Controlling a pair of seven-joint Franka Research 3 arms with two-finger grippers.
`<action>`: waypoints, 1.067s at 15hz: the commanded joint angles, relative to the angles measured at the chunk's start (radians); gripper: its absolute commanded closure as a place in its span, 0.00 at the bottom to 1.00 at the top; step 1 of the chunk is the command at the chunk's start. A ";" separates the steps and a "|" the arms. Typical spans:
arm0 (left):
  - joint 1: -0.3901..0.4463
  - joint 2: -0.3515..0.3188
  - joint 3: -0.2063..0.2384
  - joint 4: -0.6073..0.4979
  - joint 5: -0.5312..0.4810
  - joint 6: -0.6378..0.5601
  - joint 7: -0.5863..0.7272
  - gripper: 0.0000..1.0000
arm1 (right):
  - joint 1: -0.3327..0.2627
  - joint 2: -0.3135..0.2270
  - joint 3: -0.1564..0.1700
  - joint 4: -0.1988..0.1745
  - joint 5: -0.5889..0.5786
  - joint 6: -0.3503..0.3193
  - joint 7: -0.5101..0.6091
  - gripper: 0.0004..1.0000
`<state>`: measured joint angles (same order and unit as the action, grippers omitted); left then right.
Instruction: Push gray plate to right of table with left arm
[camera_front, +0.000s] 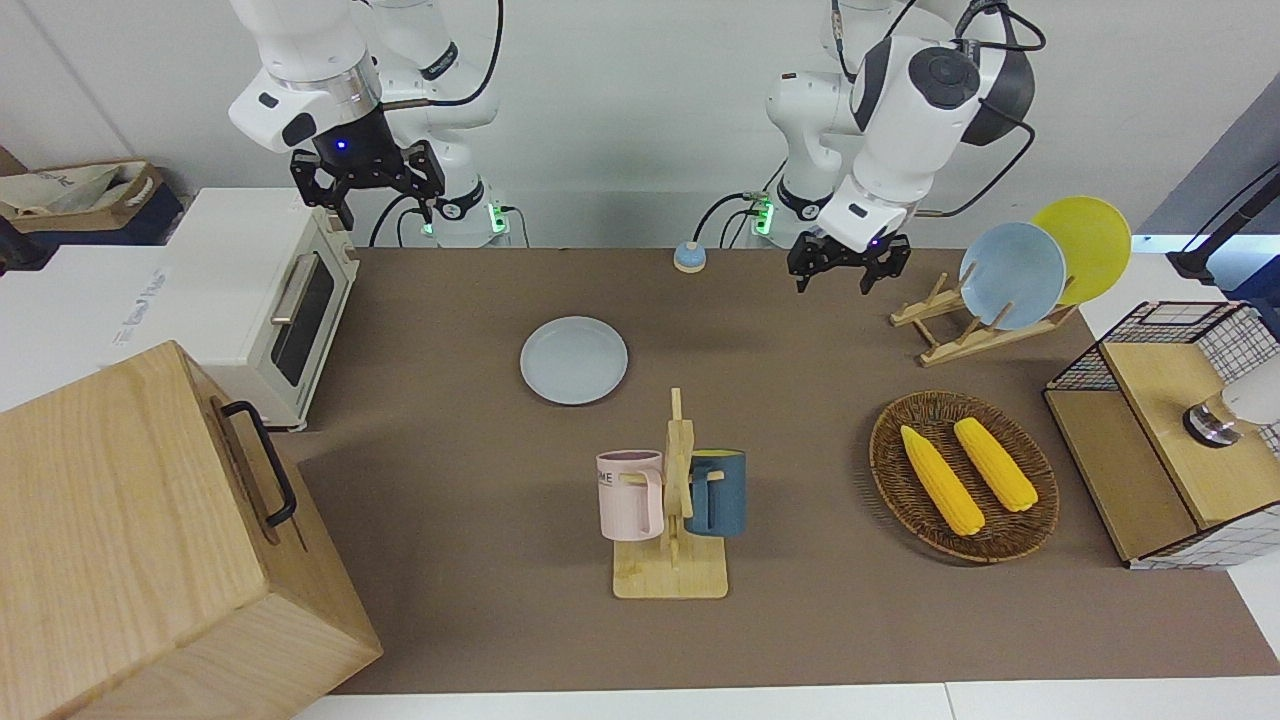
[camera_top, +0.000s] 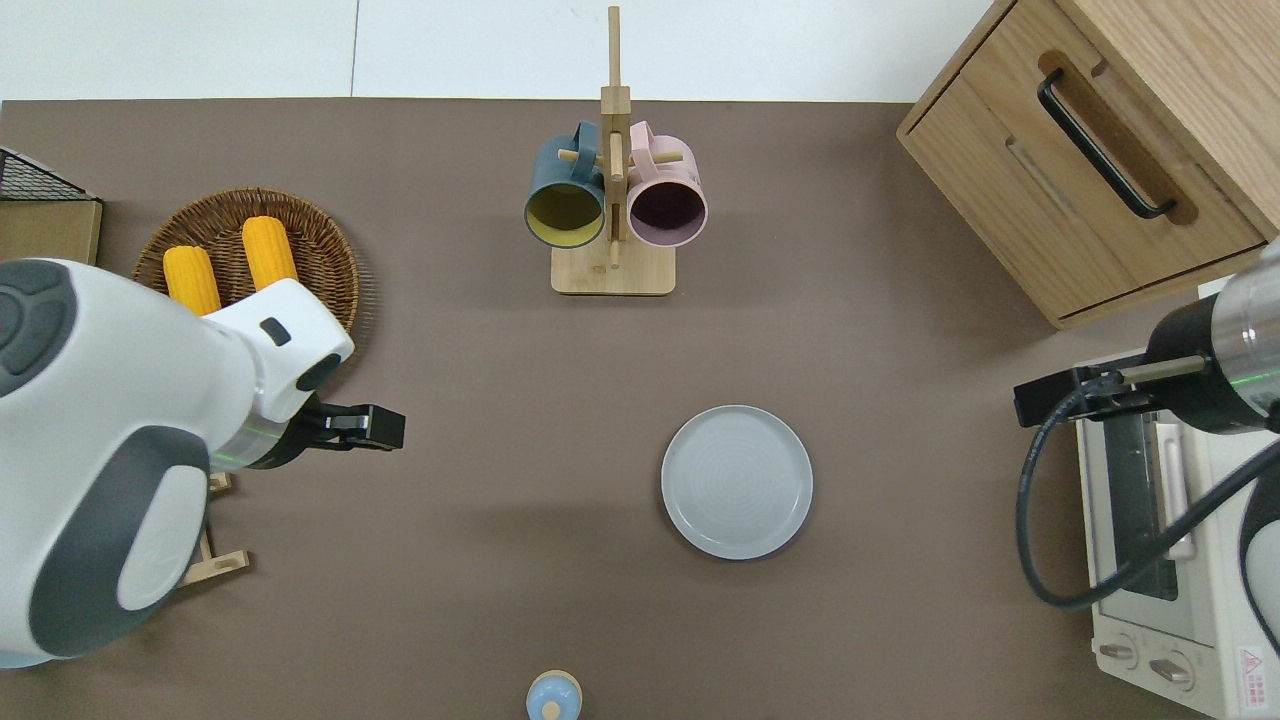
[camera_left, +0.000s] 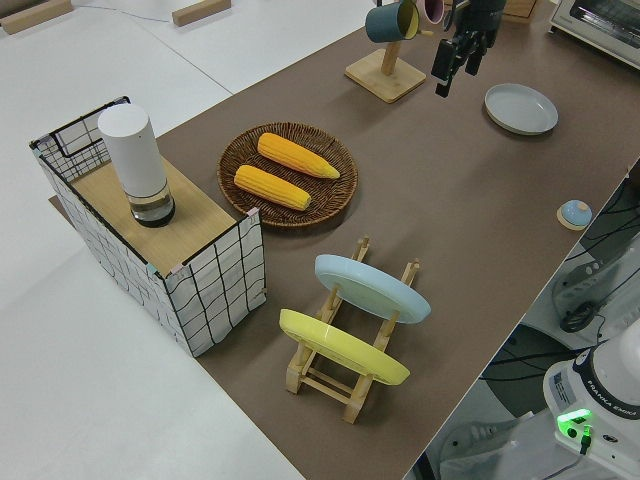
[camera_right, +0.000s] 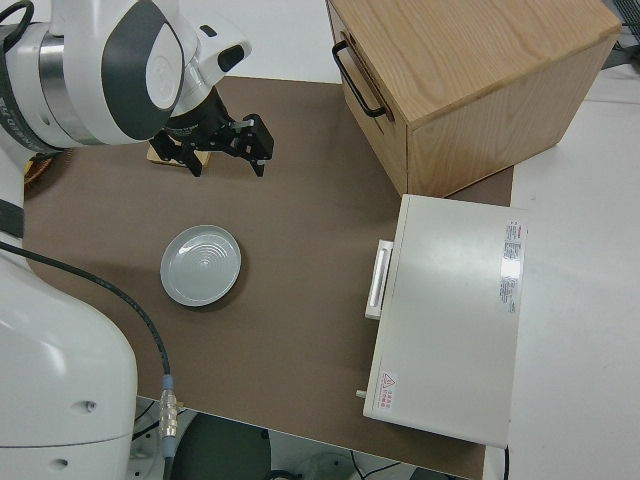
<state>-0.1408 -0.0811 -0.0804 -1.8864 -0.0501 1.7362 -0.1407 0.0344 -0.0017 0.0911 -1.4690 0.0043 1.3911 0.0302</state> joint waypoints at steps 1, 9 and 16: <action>0.085 -0.017 -0.012 0.065 0.016 -0.076 0.114 0.00 | -0.011 -0.008 0.004 -0.001 0.008 -0.012 -0.003 0.02; 0.144 -0.003 0.073 0.208 0.041 -0.176 0.294 0.00 | -0.011 -0.008 0.006 -0.001 0.008 -0.012 -0.003 0.02; 0.144 -0.003 0.079 0.236 0.099 -0.195 0.297 0.00 | -0.011 -0.008 0.006 -0.001 0.008 -0.012 -0.003 0.02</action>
<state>-0.0018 -0.0967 0.0022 -1.6799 0.0234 1.5703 0.1433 0.0344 -0.0016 0.0911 -1.4690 0.0043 1.3911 0.0302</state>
